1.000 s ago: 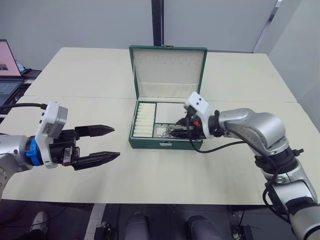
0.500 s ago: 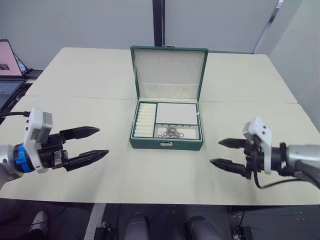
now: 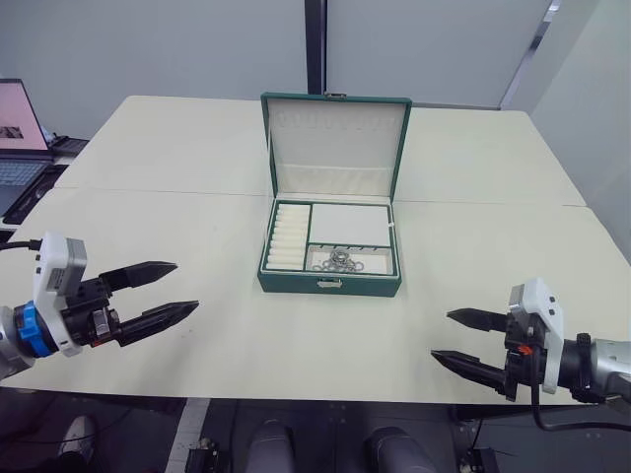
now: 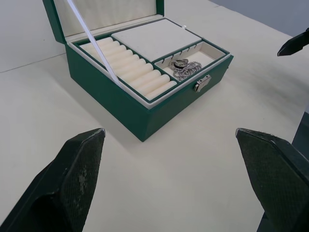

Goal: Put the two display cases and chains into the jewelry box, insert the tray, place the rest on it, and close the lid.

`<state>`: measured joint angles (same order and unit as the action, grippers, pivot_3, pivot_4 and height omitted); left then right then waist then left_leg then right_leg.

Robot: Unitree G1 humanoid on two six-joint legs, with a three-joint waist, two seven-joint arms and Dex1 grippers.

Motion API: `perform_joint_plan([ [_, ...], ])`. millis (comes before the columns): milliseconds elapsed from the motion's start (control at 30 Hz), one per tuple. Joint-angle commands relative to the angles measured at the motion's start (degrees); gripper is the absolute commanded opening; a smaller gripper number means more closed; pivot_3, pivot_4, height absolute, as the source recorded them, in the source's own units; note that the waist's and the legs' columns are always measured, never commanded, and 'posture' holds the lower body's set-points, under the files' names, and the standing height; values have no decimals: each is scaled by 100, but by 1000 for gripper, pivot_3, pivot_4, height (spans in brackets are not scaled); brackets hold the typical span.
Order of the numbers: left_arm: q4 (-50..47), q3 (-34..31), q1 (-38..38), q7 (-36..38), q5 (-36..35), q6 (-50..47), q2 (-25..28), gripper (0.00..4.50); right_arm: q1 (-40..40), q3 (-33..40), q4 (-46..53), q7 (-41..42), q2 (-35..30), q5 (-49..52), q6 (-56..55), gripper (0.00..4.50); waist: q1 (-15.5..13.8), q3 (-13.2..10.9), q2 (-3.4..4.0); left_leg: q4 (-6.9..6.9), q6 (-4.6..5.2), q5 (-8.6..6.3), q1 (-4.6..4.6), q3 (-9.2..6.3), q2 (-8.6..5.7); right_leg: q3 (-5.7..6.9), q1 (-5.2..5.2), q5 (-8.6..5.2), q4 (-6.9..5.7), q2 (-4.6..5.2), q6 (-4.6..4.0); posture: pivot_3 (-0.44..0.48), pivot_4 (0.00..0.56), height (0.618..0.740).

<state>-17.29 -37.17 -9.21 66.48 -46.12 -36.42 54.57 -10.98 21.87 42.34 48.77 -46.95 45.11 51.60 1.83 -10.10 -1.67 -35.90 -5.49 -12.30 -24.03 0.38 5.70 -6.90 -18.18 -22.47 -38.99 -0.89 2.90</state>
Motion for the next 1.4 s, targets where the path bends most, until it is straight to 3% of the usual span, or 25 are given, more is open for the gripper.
perform_joint_plan([
  [33, -82, -208, -9, -5, -11, 108, 3, 4500, -34, 55, 11, 49, -96, 2, -222, 4469, 0, 0, 0, 0, 0, 0, 0, 0, 0, 0, 1, 0, 0, 0, 0, 0, 150, 740],
  [700, -324, -257, -173, -95, -51, 115, -48, 4500, 58, -122, -144, -90, -216, -8, -429, 4469, 0, 1, -1, 0, 0, 0, 1, 1, 0, -1, 4, 0, 0, 0, 0, 0, 150, 740],
  [833, 57, -233, -10, -266, 81, 141, -2, 4500, 298, -187, -253, -138, -257, 160, -235, 4299, 1, 1, -1, 0, 0, 0, 2, 0, 0, -1, 4, 0, 0, 0, 0, 0, 150, 740],
  [933, 616, -193, 442, -295, 299, 401, 173, 3904, 826, -398, -430, -377, -233, 222, -48, 3574, 4, 1, -1, -1, 0, 0, 7, -1, 0, 0, 4, 0, -2, -1, 0, 0, 150, 740],
  [1000, 1033, -158, 758, -316, 444, 485, 312, 3233, 1244, -676, -617, -588, -214, 36, 14, 2790, 5, 1, -2, -2, 0, 0, 8, -1, 0, 0, -1, 0, -2, -2, -1, 0, 150, 740],
  [1133, 279, 1135, 1810, -1603, 660, 103, -300, 1974, 1956, -1186, -1087, -881, -124, -271, 89, 1750, -56, 2, 0, -4, 0, 0, 10, -1, -10, 1, -3, 0, 3, 7, 0, 0, 150, 740],
  [1300, 574, 1741, 2463, -1984, 1067, 154, -522, 229, 2541, -1751, -1620, -1076, 66, -744, -14, 453, -15, 10, -19, -9, -6, 4, -8, -7, 0, 3, 2, 1, -1, -2, 1, 0, 150, 740],
  [1333, 678, 1840, 2585, -2014, 1124, 189, -566, 3, 2625, -1837, -1725, -1098, 108, -843, -54, 251, 0, 10, -18, -7, -9, 5, -6, -5, 0, 0, 0, 1, -4, -3, 1, 0, 150, 740],
  [1400, 893, 2028, 2833, -2075, 1263, 275, -683, 0, 2781, -1982, -1924, -1139, 172, -1053, -126, 27, 10, 9, -14, -7, -10, 6, -3, -2, 0, -3, 0, 1, -7, -4, 1, 0, 150, 740],
])
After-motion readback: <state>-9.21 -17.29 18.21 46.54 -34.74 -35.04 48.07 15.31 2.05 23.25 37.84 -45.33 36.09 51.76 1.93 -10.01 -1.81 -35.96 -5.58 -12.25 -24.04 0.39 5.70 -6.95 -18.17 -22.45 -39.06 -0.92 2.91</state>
